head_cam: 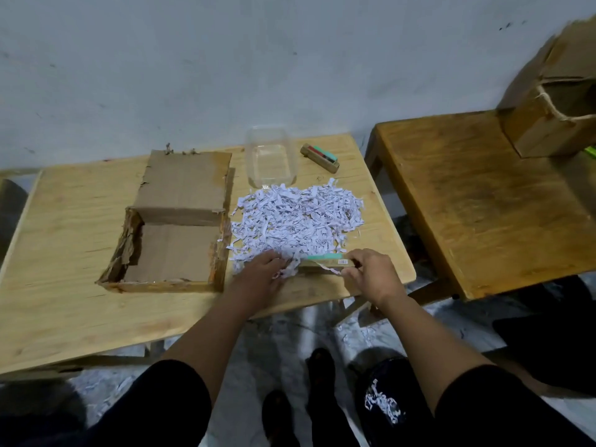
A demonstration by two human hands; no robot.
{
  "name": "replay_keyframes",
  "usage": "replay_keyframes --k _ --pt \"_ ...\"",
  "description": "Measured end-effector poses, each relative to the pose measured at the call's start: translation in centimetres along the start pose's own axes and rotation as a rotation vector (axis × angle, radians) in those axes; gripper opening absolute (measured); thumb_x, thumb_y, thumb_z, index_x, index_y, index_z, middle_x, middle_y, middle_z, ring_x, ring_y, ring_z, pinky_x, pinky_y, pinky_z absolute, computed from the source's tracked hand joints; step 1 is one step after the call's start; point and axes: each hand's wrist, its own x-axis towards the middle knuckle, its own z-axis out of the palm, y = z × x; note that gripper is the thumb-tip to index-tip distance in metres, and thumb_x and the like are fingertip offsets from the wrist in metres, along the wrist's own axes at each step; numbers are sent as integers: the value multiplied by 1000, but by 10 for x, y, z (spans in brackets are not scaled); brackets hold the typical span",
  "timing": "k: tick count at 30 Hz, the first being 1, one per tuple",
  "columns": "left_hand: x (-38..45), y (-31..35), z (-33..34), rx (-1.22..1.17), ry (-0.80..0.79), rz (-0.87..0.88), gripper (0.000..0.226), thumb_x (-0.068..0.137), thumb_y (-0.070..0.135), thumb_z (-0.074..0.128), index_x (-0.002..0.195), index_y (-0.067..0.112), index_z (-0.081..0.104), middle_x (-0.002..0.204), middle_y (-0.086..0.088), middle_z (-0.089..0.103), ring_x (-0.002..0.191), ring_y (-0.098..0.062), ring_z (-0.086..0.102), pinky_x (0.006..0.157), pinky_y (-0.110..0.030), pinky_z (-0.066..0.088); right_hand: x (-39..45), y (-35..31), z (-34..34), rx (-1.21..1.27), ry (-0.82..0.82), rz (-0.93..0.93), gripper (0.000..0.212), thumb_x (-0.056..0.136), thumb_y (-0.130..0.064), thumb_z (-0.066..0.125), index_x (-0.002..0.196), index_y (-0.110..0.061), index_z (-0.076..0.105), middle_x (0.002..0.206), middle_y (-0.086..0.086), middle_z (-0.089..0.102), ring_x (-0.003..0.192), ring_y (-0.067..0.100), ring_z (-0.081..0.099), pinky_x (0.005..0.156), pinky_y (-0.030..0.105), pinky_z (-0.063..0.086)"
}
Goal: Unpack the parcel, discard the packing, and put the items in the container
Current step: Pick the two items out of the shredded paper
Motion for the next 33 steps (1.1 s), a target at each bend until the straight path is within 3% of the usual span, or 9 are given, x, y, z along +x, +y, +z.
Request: replay_keyframes --k 4,8,13,16,19,23,26,30,33 --pt "3 7 -2 40 -30 -14 37 86 17 59 122 11 56 128 -10 52 120 -25 46 99 -35 39 -1 3 -26 57 115 53 32 82 -19 68 112 -9 65 108 15 68 101 28 61 92 33 46" --pt "8 16 -10 138 -53 -4 27 89 25 54 108 6 58 120 -12 56 111 -25 49 91 -33 41 4 -2 -46 90 248 56 33 80 -21 70 111 -11 65 109 12 69 99 24 63 93 34 49" --pt "15 16 -12 129 95 49 46 80 40 61 121 21 52 123 -4 57 108 -24 56 83 -40 50 26 -13 -60 190 377 118 30 81 -22 69 109 -10 66 107 11 70 98 23 62 85 23 43" --pt "27 14 -11 141 186 26 62 74 44 68 128 23 46 129 -5 53 115 -25 53 90 -44 49 48 -18 -59 280 417 155 30 82 -22 69 110 -10 67 107 13 70 99 25 62 83 18 37" --pt "38 12 -6 200 202 -52 73 72 55 65 133 27 37 143 -8 40 131 -26 39 102 -51 38 75 -19 -56 329 420 172 29 82 -23 68 108 -11 67 103 14 71 95 25 63 84 25 44" --pt "47 10 8 197 148 -184 79 78 61 53 144 29 22 157 -4 13 145 -22 7 114 -52 17 115 -14 -52 371 411 200 26 84 -23 66 107 -10 67 100 12 71 84 19 60 73 21 42" --pt "49 11 16 163 192 -236 80 73 67 38 141 24 33 155 -8 23 144 -26 14 109 -55 23 143 -9 -49 392 365 232 26 85 -24 63 107 -11 66 101 13 71 88 22 62 75 25 46" --pt "52 10 23 150 242 -268 75 72 64 43 134 23 46 147 -13 38 140 -29 27 103 -57 35 168 -3 -44 364 345 250 27 86 -23 58 108 -11 66 102 14 69 91 24 61 79 34 51" --pt "54 11 24 135 259 -291 73 71 62 45 133 23 47 143 -13 43 139 -30 29 103 -55 35 179 0 -42 358 315 236 28 86 -20 55 109 -10 66 102 15 69 91 25 59 75 28 46"
